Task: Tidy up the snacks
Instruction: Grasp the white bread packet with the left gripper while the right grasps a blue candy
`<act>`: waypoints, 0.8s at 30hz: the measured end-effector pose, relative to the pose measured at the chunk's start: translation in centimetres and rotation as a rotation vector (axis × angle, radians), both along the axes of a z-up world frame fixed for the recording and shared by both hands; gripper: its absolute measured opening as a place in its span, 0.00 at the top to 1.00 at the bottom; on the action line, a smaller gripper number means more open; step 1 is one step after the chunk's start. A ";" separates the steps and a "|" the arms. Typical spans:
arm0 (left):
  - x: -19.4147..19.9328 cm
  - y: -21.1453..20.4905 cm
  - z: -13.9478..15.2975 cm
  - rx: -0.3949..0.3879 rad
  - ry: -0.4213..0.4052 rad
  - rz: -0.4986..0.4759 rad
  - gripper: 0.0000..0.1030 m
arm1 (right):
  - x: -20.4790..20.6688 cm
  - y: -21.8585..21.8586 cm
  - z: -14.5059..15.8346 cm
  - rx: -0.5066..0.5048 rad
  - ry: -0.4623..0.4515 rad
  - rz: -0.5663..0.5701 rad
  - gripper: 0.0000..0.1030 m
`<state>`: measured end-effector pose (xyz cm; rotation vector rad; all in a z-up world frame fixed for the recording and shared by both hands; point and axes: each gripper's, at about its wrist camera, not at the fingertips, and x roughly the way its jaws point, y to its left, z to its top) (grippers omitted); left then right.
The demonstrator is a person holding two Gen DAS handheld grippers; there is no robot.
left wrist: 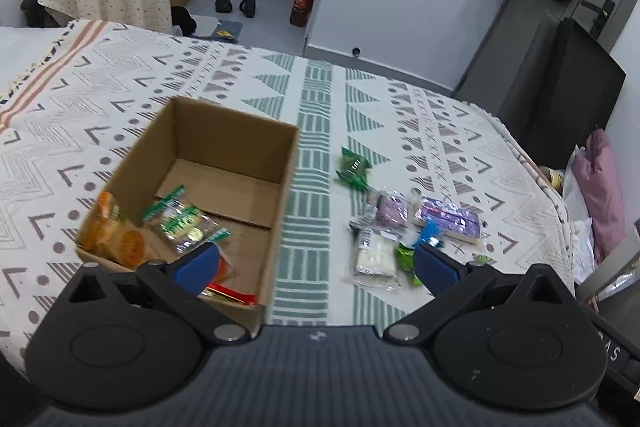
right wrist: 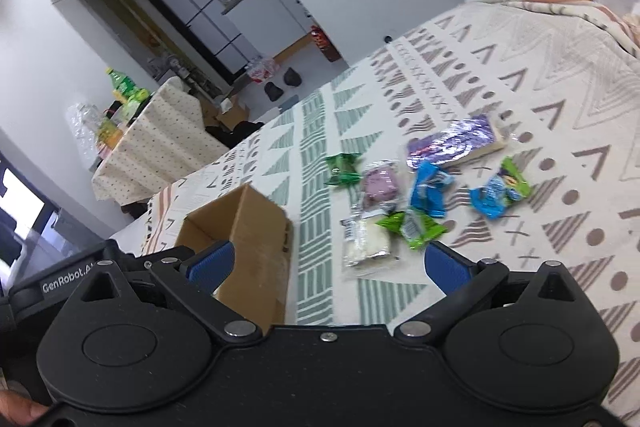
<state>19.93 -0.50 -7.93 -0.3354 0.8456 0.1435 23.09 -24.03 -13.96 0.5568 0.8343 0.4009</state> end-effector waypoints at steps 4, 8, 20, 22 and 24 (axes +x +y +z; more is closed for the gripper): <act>0.8 -1.1 -0.7 -0.014 0.022 -0.013 0.00 | 0.5 -1.9 -0.5 0.004 0.034 -0.055 0.01; 1.4 -2.2 -1.3 -0.021 0.031 -0.039 0.00 | 0.7 -4.3 -1.2 0.020 0.072 -0.127 0.01; 3.6 -4.3 -3.3 -0.037 0.020 -0.092 0.01 | 2.0 -7.6 -4.7 0.111 0.191 -0.318 0.10; 4.1 -4.6 -3.8 -0.041 0.021 -0.098 0.02 | 2.3 -7.5 -5.0 0.100 0.191 -0.330 0.14; 4.5 -4.8 -4.3 -0.037 0.019 -0.102 0.03 | 2.6 -7.5 -5.2 0.095 0.191 -0.332 0.19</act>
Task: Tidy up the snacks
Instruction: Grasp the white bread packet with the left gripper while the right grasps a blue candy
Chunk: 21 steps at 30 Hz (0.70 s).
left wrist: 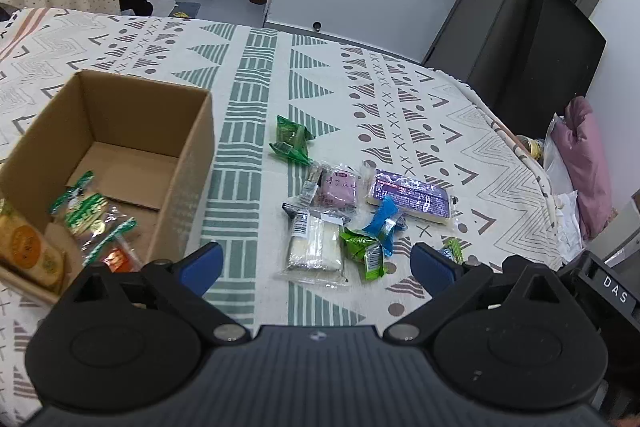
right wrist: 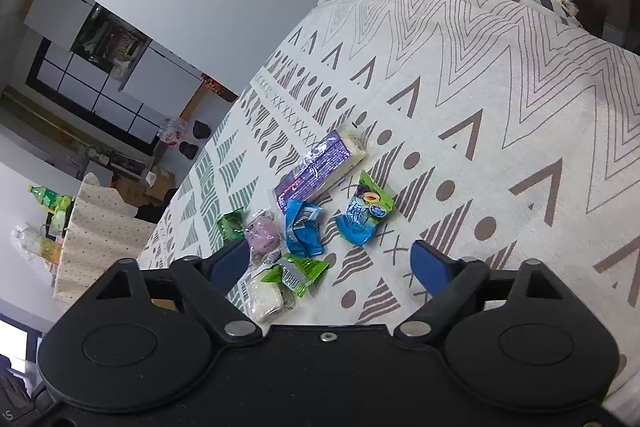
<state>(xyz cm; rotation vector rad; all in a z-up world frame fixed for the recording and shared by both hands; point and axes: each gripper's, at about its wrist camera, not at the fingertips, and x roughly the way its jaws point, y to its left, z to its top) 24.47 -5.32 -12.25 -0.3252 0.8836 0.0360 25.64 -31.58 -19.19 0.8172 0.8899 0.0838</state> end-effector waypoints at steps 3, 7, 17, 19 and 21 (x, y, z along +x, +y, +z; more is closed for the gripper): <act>0.8 -0.4 -0.9 0.006 0.002 -0.009 0.06 | 0.6 0.4 -0.4 -0.009 0.001 0.006 0.23; 2.0 -0.7 -2.4 -0.004 0.022 -0.018 0.14 | 1.5 1.1 -1.1 -0.028 0.007 0.018 0.25; 4.9 -1.4 -6.5 0.011 0.087 -0.041 0.27 | 3.6 2.4 -3.6 -0.056 0.052 0.040 0.39; 5.4 -1.6 -7.4 0.018 0.105 -0.047 0.28 | 4.0 2.7 -4.1 -0.071 0.063 0.042 0.39; 6.0 -1.5 -8.3 0.018 0.123 -0.045 0.28 | 4.4 2.8 -4.6 -0.087 0.072 0.038 0.39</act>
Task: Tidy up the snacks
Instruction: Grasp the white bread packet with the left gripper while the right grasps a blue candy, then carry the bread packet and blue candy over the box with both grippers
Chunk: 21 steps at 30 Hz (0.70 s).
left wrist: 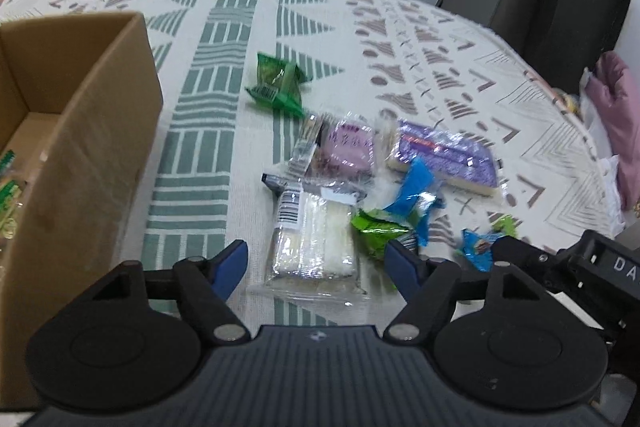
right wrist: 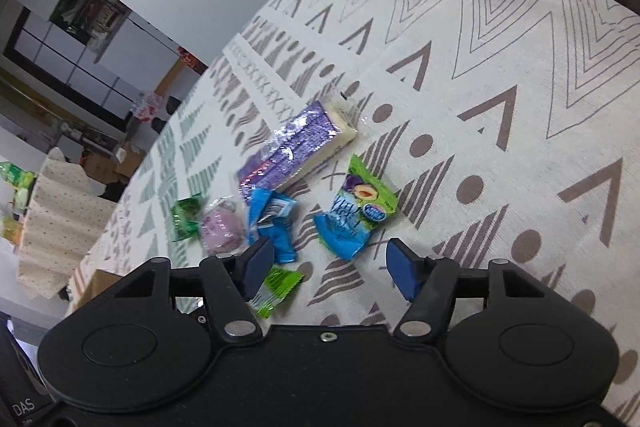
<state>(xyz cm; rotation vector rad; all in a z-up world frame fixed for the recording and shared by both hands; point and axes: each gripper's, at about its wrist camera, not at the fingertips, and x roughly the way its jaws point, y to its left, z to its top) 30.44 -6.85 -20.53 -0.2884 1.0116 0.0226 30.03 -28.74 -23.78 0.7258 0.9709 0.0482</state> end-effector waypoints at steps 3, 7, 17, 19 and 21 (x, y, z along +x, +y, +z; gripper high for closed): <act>0.8 0.0 -1.0 0.008 0.014 -0.003 0.28 | 0.6 0.1 -0.8 -0.022 0.002 -0.010 0.39; 1.3 -0.3 -1.3 0.039 -0.003 -0.013 0.27 | 1.5 1.1 -1.1 -0.110 -0.037 0.000 0.40; 1.6 -0.2 -1.4 0.054 -0.016 -0.003 0.54 | 2.8 2.0 -1.8 -0.228 -0.060 0.030 0.70; 1.6 -0.1 -1.2 0.047 -0.017 -0.002 0.55 | 2.7 1.7 -1.6 -0.210 -0.061 0.029 0.71; 1.3 0.0 -1.1 0.037 -0.015 0.005 0.56 | 2.4 1.9 -1.4 -0.217 -0.060 0.039 0.72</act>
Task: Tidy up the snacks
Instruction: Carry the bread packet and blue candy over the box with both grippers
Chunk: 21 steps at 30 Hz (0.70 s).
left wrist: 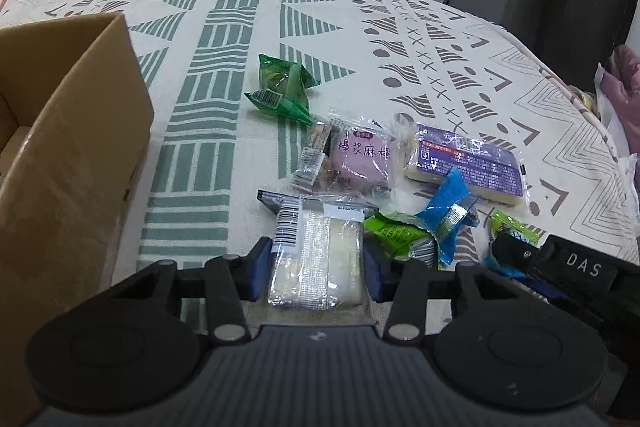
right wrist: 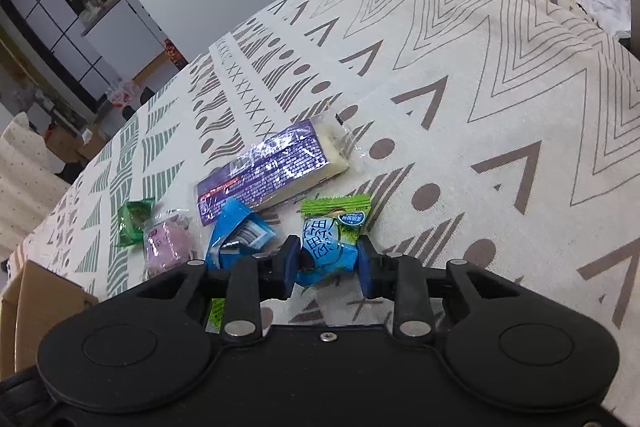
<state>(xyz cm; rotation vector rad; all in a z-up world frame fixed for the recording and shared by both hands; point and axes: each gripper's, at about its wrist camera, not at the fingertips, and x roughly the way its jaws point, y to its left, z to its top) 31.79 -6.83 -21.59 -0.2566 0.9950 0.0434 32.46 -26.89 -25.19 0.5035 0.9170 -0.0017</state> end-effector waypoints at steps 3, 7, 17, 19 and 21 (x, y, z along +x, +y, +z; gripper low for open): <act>-0.8 0.2 0.5 -0.015 0.002 0.023 0.56 | -0.4 -0.2 0.4 0.036 0.004 0.003 0.72; -2.2 0.5 1.8 -0.005 -0.022 0.035 0.57 | -1.0 -0.1 1.6 0.060 -0.027 0.013 0.72; -5.2 0.8 5.7 0.017 -0.095 0.054 0.57 | -2.5 1.4 5.0 0.087 -0.132 0.104 0.72; -5.8 1.0 6.5 0.020 -0.111 0.060 0.57 | -2.8 1.7 5.7 0.094 -0.151 0.121 0.72; -6.3 1.2 7.1 0.027 -0.125 0.064 0.57 | -3.1 2.1 6.2 0.102 -0.169 0.140 0.72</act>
